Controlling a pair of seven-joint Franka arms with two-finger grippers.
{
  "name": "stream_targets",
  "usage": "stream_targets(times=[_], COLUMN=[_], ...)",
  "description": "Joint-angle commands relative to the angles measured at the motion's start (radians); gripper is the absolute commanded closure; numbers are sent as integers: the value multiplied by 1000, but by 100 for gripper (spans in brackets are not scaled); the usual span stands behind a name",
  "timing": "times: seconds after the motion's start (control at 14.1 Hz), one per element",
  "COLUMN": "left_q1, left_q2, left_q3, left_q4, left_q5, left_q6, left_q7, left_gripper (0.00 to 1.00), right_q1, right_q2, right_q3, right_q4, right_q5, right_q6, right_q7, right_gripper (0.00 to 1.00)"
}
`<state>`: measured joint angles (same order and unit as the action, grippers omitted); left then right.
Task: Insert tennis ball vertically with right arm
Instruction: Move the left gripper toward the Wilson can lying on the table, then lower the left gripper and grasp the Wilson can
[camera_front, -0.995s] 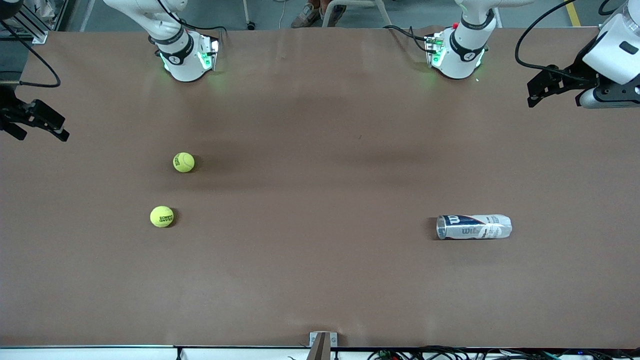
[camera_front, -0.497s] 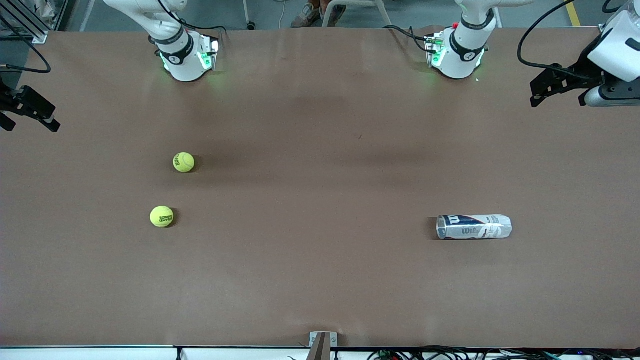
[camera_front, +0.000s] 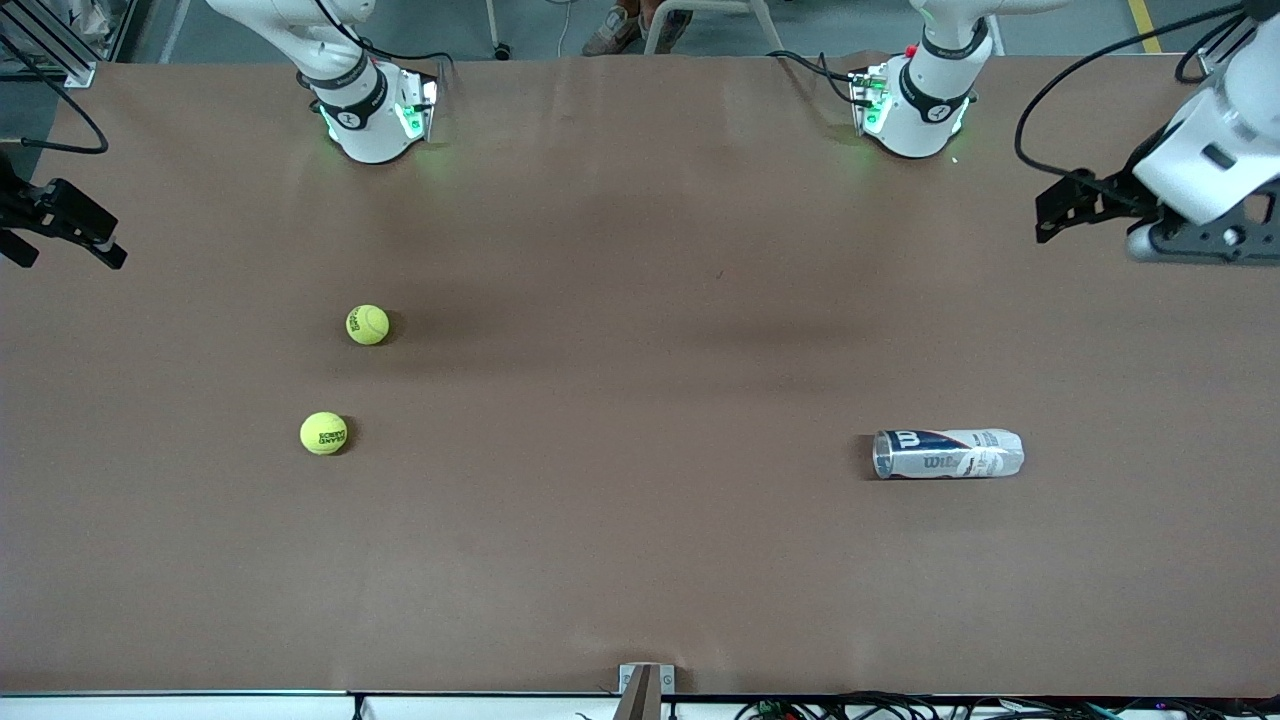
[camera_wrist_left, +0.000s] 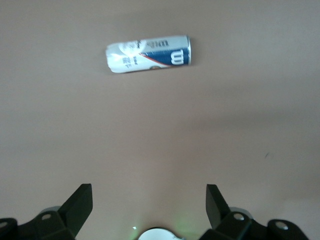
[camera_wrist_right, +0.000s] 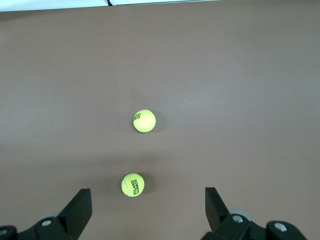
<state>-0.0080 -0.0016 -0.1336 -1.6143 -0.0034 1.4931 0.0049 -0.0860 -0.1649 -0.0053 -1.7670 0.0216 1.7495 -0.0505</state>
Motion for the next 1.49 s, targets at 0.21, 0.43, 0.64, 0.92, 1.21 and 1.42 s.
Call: stream_targets(times=[0.21, 0.43, 0.64, 0.92, 1.21, 1.42], left_q1=[-12, -33, -67, -52, -66, -61], left_q2=[64, 167, 302, 446, 527, 584], left_q3=[-6, -20, -23, -24, -26, -27], left_q4=[-174, -174, -148, -119, -111, -118], left_q5=[6, 31, 227, 322, 575, 671], left_q6=[156, 197, 278, 476, 619, 739], left_q7=[180, 318, 441, 807, 848, 889], left_gripper=[0, 0, 0, 0, 0, 0], right_q1=[-1, -1, -4, -3, -4, -4], right_q2=[33, 35, 38, 39, 44, 44], right_q3=[5, 5, 5, 5, 5, 5], right_q4=[9, 9, 9, 9, 9, 9], right_q5=[-19, -19, -19, -19, -19, -19], right_q6=[-11, -16, -19, -18, -19, -19], right_q7=[-5, 1, 3, 4, 4, 6], right_gripper=[0, 0, 0, 0, 0, 0])
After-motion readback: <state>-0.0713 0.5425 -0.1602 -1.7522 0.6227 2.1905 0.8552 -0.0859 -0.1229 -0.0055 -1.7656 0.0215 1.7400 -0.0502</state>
